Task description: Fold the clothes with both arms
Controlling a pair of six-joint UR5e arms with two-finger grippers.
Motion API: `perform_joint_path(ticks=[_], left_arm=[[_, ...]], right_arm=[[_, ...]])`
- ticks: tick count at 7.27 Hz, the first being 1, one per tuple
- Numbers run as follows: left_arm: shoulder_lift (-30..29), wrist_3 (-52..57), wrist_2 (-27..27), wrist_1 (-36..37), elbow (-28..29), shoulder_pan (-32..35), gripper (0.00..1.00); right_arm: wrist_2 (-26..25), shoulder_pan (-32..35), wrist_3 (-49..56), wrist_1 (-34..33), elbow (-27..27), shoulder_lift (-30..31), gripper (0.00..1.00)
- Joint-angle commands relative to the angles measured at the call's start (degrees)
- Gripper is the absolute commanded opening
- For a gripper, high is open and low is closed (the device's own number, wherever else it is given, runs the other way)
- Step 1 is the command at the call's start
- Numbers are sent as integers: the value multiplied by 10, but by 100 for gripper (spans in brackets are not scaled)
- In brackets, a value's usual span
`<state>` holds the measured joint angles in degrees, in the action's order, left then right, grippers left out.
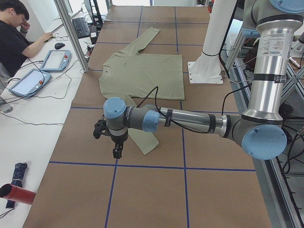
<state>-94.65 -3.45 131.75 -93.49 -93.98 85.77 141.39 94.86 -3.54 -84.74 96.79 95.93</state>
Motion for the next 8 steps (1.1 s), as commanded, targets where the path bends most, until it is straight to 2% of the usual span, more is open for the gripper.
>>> perform_joint_path(ticks=[1, 2, 3, 4, 6, 8], left_arm=[[15, -2, 1, -33, -52, -2, 100], [14, 0, 0, -43, -66, -3, 100], [16, -4, 0, -48, -57, -3, 100], [17, 0, 0, -49, -50, -4, 100], [47, -2, 1, -86, -50, -4, 100], [58, -4, 1, -113, -52, -4, 100]], right_arm=[[34, -47, 5, 25, -22, 5, 100], [28, -71, 2, 108, -21, 20, 100], [21, -91, -9, 184, -23, 42, 100], [-21, -122, -38, 240, -23, 47, 100], [-61, -192, -103, 309, -23, 54, 100], [-166, -328, -283, 402, -22, 50, 100]])
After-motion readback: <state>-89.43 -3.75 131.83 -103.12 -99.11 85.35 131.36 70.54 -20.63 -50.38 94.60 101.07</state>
